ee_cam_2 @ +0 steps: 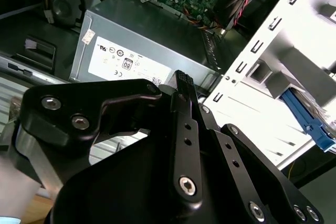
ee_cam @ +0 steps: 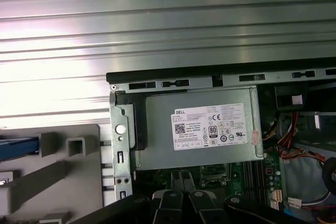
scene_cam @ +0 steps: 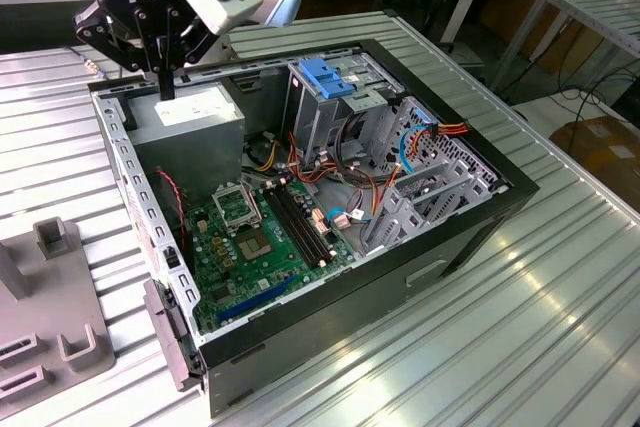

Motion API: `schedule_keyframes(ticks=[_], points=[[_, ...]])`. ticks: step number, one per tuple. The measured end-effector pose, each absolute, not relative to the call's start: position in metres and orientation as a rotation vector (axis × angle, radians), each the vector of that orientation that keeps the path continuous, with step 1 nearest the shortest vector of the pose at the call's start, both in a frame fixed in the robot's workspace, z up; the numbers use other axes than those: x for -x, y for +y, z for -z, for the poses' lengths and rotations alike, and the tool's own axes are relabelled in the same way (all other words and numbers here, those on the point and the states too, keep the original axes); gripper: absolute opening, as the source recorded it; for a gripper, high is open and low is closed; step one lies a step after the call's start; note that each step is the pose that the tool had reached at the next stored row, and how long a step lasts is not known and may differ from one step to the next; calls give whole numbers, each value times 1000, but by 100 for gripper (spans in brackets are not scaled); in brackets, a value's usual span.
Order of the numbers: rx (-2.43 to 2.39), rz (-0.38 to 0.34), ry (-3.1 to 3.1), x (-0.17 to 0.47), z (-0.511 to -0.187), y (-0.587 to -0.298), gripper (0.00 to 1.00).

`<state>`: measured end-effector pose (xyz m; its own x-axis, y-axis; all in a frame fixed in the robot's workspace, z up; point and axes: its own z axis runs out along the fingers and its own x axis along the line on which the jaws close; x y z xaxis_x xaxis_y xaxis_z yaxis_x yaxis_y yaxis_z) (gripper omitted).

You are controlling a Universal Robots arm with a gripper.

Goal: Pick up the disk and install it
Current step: 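Reach for the disk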

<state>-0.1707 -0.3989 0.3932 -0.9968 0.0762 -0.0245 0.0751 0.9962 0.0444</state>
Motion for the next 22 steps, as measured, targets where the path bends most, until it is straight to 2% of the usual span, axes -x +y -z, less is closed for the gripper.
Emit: schedule_keyframes(ticks=[22], points=[[-118, -68, 3112, 190, -393, -399, 10]])
